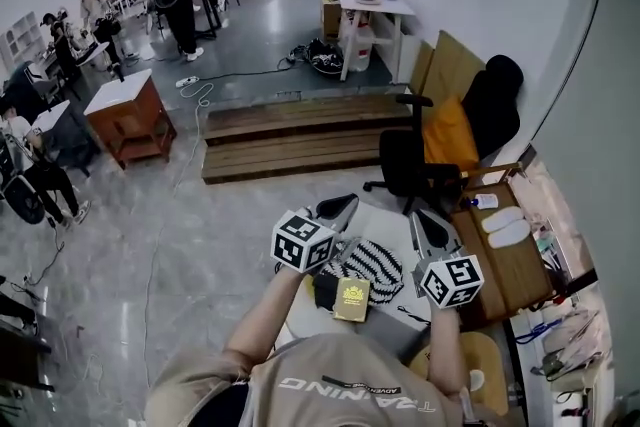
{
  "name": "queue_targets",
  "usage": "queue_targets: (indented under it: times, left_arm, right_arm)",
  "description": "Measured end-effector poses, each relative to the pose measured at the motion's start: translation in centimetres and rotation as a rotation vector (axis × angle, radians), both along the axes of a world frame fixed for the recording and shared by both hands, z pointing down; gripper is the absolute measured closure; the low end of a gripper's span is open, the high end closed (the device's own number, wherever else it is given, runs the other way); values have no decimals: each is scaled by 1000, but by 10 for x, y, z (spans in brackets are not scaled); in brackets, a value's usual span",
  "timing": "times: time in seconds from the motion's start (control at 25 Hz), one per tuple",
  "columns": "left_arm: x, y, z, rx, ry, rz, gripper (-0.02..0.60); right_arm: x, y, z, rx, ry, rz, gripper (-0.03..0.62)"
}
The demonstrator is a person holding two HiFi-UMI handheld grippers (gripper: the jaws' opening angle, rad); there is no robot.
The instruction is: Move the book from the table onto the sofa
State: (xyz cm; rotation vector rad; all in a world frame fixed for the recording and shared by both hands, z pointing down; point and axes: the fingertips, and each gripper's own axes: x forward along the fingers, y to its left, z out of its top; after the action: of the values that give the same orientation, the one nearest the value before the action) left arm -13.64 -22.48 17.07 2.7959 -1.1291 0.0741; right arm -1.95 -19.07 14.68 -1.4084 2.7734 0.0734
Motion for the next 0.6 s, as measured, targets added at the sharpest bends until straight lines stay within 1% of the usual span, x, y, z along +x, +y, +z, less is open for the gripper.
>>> queue_targets:
  times: [0.2, 0.36, 0.48, 0.56, 0.6]
  left_arm:
    - [-1, 8, 9, -12, -15, 0, 576]
    - [-1, 14, 17, -28, -13, 3, 576]
    - [3, 15, 24, -38, 5, -2, 575]
    - [5, 13, 27, -37, -4, -12, 575]
    - [6, 12, 27, -37, -7, -15, 576]
  right_arm:
    - [-3, 10, -3, 16, -18, 17, 589]
    - [-4, 15, 9, -11, -14, 28, 589]
    - [3, 13, 15, -34, -58, 36, 589]
    - [9, 10, 16, -37, -84, 46, 589]
    - [10, 9, 16, -36, -81, 51, 589]
